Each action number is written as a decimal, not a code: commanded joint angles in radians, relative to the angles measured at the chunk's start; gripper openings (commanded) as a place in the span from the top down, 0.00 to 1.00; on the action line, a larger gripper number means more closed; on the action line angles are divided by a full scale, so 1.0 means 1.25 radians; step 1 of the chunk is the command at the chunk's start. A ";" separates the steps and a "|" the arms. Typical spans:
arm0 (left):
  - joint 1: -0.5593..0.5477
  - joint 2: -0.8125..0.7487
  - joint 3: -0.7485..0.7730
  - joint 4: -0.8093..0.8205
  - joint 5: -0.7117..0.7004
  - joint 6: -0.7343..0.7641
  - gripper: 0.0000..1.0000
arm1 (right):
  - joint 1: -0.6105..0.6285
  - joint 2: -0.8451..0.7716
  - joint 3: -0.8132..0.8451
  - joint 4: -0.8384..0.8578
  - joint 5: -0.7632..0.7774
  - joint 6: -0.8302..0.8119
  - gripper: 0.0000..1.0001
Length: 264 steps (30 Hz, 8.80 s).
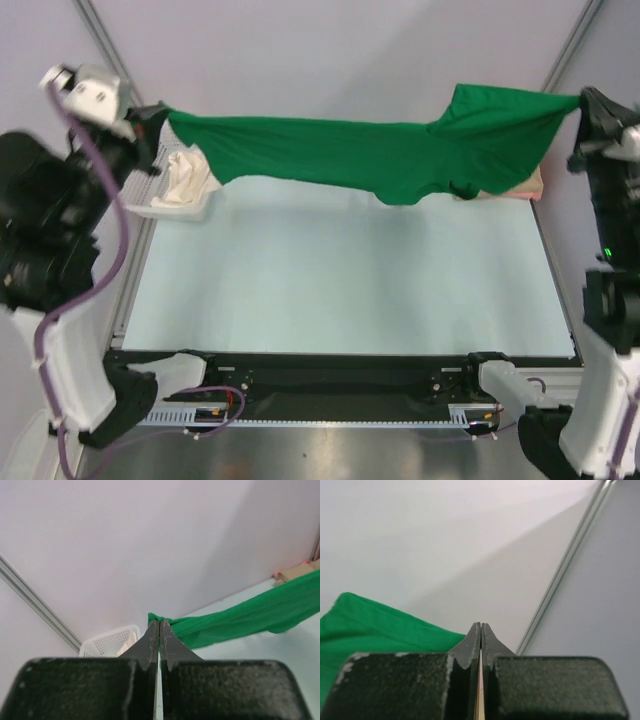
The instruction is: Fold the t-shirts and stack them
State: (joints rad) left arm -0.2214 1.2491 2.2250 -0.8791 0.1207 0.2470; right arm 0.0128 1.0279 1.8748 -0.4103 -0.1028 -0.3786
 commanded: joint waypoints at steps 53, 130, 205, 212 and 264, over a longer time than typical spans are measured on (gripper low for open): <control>0.081 0.819 -0.110 0.241 -0.151 0.069 1.00 | 0.062 1.127 0.363 0.263 -0.090 -0.101 1.00; 0.105 0.304 -0.787 0.286 0.011 0.097 0.64 | 0.106 0.174 -0.760 0.029 -0.163 -0.078 0.39; 0.118 0.591 -0.547 0.155 0.054 0.050 0.75 | 0.032 0.659 -0.391 -0.051 -0.258 -0.028 0.57; 0.122 0.730 -0.408 0.102 0.009 0.059 0.75 | 0.013 0.791 -0.295 -0.035 -0.231 -0.021 0.57; -0.033 0.496 -0.282 0.098 -0.116 0.006 0.64 | 0.077 0.571 -0.326 0.010 -0.279 -0.242 0.34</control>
State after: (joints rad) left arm -0.2760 1.9724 1.9587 -0.7506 -0.0288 0.2871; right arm 0.0715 1.8908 1.6386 -0.3721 -0.4137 -0.5091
